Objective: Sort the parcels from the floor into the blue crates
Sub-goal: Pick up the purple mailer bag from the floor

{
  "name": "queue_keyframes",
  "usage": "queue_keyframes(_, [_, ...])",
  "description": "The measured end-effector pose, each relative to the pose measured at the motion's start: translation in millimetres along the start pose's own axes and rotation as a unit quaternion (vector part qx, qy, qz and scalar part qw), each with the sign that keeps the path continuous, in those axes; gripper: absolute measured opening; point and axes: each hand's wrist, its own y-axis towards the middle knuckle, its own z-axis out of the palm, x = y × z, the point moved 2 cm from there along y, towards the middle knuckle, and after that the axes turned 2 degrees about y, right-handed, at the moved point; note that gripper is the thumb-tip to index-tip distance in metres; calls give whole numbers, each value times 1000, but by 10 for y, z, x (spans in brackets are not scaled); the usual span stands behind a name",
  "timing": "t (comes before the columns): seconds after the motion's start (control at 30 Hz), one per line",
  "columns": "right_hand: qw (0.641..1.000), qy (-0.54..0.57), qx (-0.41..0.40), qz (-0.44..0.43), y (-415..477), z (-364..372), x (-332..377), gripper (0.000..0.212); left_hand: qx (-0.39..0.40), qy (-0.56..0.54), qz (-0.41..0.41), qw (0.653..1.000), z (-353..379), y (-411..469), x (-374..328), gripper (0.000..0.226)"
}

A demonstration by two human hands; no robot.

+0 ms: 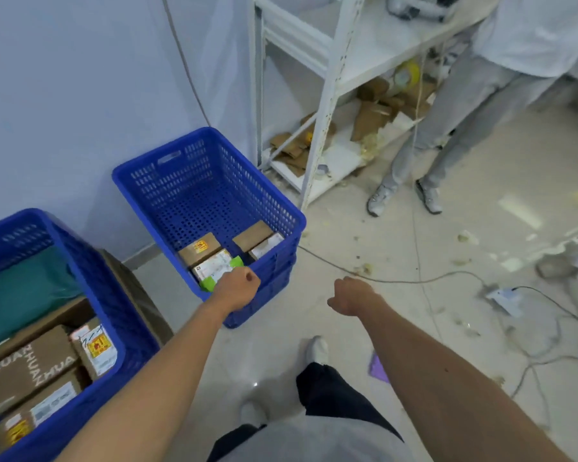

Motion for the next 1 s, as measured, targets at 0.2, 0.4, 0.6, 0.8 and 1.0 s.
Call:
queue_keyframes(0.2, [994,65,-4,83,-497,401,-767,52,50,8,47,998,546,-175,-484,22])
queue_keyframes(0.4, [981,121,-14,148,-932,895,-1674,51,108,39,73,991,1237,-241,-971,22])
queue_keyframes(0.6, [967,164,-3,196,-1316,1575,-2791,48,162,6,43,986,2248,-437,-1478,17])
queue_keyframes(0.8, [973,147,50,173,-1449,2307,-3690,49,158,5,-25,987,3162,-735,-1717,17])
queue_keyframes(1.0, [971,167,90,147,-1015,2899,-4199,50,189,20,-46,981,4184,-654,-1694,20])
